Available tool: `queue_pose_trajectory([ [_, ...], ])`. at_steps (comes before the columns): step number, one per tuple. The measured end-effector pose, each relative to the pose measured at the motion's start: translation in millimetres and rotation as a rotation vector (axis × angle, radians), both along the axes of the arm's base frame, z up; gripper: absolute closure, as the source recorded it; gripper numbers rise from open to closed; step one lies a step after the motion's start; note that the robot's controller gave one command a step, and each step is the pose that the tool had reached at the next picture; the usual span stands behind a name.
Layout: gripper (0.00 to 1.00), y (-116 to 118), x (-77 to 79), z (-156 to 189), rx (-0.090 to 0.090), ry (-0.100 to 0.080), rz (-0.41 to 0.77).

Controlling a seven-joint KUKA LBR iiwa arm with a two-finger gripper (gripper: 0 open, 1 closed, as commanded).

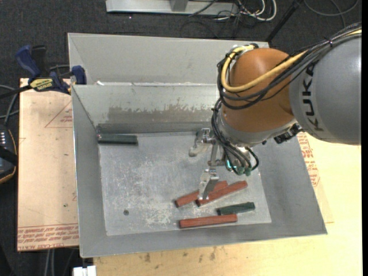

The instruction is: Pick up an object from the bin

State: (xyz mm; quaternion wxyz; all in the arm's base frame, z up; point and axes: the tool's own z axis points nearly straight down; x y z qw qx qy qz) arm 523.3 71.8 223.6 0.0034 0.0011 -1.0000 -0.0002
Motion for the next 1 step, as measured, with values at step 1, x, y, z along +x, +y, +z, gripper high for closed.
queue_pose_trajectory([
  [1, 0.0, -0.4, 1.6, 3.4, 0.001, -0.007, -0.002],
])
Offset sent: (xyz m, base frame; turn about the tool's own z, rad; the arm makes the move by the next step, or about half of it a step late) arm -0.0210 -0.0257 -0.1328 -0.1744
